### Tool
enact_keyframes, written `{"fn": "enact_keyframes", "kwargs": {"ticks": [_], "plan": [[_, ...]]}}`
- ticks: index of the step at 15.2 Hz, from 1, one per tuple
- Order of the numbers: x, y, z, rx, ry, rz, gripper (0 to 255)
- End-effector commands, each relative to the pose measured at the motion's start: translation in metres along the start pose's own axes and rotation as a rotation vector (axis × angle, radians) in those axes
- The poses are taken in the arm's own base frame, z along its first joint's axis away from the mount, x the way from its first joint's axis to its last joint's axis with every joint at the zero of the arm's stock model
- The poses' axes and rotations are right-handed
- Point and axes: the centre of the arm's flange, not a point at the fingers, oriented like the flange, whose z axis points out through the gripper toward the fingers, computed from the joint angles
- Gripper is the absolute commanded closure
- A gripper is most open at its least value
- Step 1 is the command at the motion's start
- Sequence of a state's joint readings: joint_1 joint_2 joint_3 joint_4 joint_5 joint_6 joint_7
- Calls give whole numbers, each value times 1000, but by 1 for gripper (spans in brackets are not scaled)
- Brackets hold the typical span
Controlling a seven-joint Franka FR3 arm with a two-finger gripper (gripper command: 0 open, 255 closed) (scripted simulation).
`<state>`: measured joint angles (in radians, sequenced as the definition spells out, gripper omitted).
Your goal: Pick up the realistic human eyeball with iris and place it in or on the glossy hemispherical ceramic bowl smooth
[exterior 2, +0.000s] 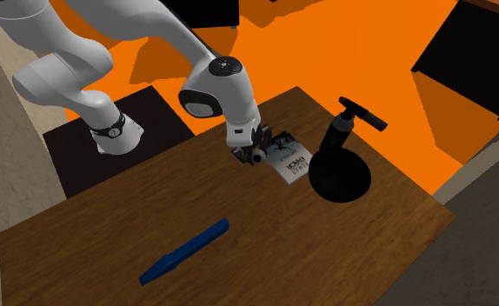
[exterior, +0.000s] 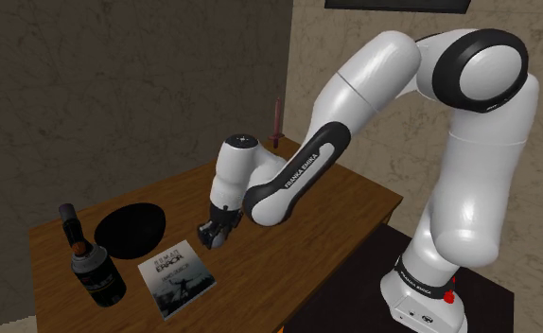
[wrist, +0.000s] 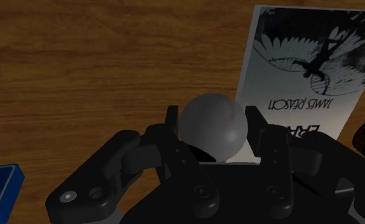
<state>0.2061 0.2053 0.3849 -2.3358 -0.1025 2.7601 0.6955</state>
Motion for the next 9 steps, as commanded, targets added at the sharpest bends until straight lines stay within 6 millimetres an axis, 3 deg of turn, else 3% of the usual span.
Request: {"fn": "enact_keyframes", "kwargs": {"ticks": [1, 9], "plan": [[2, -1, -10, 0, 0, 0, 255], [9, -8, -51, 0, 0, 0, 255]]}}
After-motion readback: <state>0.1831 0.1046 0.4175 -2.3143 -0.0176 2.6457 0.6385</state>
